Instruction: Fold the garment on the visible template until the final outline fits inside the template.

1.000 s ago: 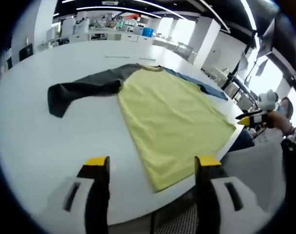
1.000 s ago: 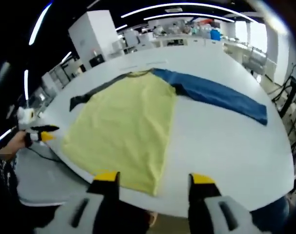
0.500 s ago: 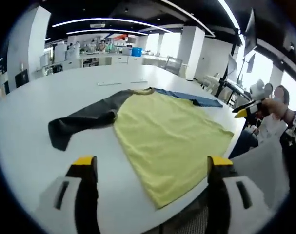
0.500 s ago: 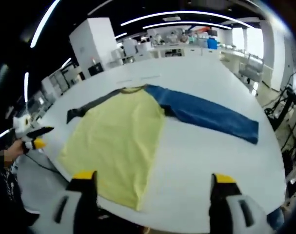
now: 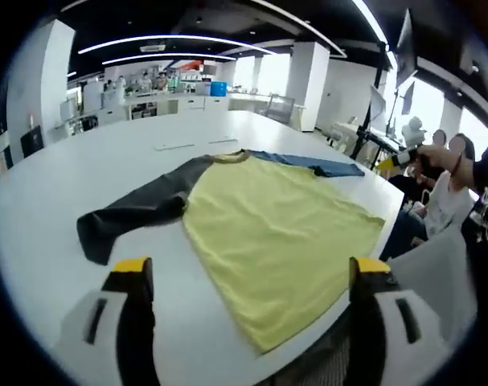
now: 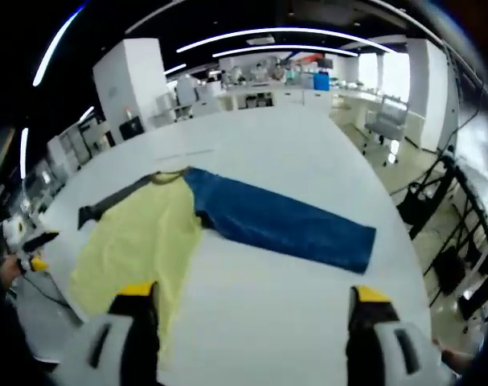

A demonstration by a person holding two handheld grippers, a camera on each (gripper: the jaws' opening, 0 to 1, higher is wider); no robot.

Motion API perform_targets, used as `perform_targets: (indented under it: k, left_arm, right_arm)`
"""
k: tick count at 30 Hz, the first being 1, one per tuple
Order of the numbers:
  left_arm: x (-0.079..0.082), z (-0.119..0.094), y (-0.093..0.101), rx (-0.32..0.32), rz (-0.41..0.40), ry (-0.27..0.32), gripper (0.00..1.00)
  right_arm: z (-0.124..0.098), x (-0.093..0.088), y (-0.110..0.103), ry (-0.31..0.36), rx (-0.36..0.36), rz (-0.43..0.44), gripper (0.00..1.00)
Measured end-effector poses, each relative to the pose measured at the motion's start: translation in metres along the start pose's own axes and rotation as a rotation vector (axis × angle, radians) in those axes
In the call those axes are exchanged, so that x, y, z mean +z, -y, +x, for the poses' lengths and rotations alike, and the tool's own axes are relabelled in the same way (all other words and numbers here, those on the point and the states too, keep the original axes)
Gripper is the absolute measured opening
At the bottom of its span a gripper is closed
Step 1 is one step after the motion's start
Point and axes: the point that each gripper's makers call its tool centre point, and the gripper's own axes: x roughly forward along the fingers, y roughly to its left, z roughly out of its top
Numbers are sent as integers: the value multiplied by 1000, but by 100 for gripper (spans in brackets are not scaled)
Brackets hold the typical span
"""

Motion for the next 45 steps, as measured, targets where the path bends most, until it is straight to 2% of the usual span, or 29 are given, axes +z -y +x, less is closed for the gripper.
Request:
perform_targets:
  k: [2, 5, 6, 9, 11, 15, 17, 19, 22, 29, 31, 37, 40, 42, 45]
  left_arm:
    - [0, 1, 0, 3, -9, 0, 99]
    - [1, 1, 1, 9, -18, 0, 99]
    - [1, 1, 2, 9, -16, 0, 99]
    - [3, 2, 0, 26, -13, 15, 99]
    - [4, 3, 1, 26, -13, 14, 98]
    - [8, 4, 3, 25, -21, 33, 96]
    - [7, 4, 2, 25, -19, 30, 95]
    - [7, 4, 1, 30, -4, 31, 91]
    - [5, 3, 1, 35, 8, 28, 84]
    - [0, 1, 1, 38, 1, 30, 83]
    - [-1, 0, 2, 49, -4, 24, 83]
    - [2, 1, 5, 50, -12, 31, 83]
    - [3, 1, 7, 44, 5, 27, 82]
    - [4, 2, 8, 45, 9, 25, 81]
    - [5, 3, 10, 46, 11, 25, 81]
  right_arm:
    - [6, 7, 17, 21, -24, 5, 95]
    - [12, 10, 35, 18, -63, -6, 91]
    - [14, 10, 47, 16, -95, -12, 88]
    - [20, 17, 63, 36, -128, -8, 80]
    - [22, 19, 63, 45, -138, -5, 73]
    - [39, 23, 88, 19, -167, -10, 61]
    - [43, 18, 86, 3, -155, 7, 54]
    - [47, 15, 93, 5, -173, 34, 48]
    - [54, 4, 101, -26, -201, 69, 45]
    - [65, -8, 123, -32, -238, 184, 40]
    - [70, -11, 132, -34, -245, 176, 37]
    - [67, -17, 133, -79, -287, 156, 27]
    - [69, -21, 134, -73, -294, 166, 20]
    - [69, -14, 130, -32, -291, 184, 20]
    - [71, -17, 140, -72, -332, 164, 20]
